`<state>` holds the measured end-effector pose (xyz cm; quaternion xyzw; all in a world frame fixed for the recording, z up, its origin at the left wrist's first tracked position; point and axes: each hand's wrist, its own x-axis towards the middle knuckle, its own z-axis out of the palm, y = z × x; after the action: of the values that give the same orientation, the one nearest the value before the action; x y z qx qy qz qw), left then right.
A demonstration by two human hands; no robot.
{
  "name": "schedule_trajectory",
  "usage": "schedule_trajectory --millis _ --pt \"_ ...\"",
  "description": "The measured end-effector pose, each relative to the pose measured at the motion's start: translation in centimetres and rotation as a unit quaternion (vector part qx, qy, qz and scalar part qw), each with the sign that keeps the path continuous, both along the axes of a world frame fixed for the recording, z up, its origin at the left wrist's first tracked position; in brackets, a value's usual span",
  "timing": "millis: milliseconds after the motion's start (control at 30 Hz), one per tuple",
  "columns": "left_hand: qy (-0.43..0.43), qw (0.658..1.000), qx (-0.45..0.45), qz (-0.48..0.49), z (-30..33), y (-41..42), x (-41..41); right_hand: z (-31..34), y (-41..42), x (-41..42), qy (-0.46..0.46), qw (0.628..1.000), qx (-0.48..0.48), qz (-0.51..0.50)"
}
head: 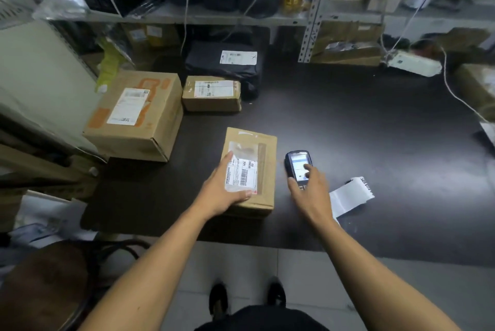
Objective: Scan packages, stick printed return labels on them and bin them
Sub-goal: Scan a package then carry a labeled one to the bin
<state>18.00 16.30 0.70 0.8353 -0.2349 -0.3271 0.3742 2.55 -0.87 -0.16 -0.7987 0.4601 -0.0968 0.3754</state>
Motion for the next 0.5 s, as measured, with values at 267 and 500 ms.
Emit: schedule_trajectory --millis 267,500 --pt "-0.019 1.000 0.016 0.004 0.2 -0.5 -0.6 -2.3 -2.8 0.8 0.225 0.974 0.009 0.041" --pt "-0.023 0.999 0.037 0.012 0.6 -0.2 -0.8 -2.4 -3.7 1.2 0.211 0.977 -0.008 0.033"
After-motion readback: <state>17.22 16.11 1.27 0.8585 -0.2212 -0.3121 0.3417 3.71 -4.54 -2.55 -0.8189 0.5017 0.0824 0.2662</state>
